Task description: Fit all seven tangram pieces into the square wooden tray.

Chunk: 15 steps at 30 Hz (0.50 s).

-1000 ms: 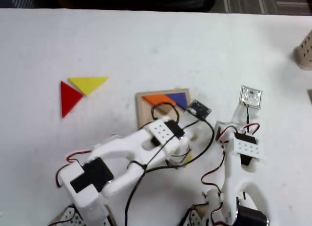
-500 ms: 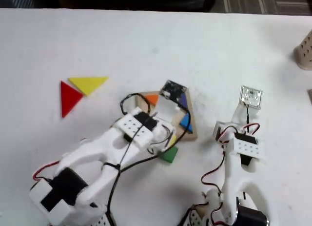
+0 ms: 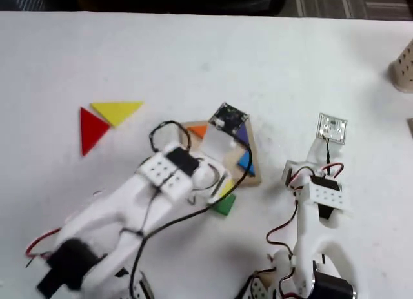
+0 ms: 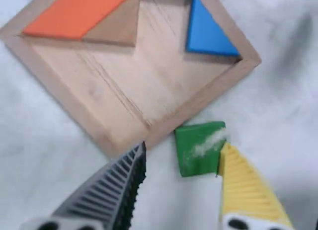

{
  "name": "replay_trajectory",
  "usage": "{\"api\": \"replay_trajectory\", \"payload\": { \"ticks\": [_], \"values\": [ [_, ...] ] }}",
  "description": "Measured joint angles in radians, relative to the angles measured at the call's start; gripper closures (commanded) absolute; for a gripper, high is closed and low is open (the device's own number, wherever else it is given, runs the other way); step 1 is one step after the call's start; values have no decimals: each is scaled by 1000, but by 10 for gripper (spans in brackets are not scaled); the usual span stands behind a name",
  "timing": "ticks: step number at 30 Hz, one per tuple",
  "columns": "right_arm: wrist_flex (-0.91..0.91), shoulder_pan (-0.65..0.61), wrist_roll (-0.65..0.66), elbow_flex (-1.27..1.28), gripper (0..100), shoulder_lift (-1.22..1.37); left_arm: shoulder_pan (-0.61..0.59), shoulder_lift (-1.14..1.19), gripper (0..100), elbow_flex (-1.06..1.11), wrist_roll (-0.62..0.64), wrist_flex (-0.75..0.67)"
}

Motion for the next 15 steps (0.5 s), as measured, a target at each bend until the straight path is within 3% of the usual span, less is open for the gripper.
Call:
{"api": "replay_trajectory", "payload": {
  "ticks": [6,15],
  "values": [
    [0,0,0,0,940,0,161,-183,617,192,-28,6],
    [0,-3,0,0,940,0,77,71,611,104,2,-55]
  ]
}}
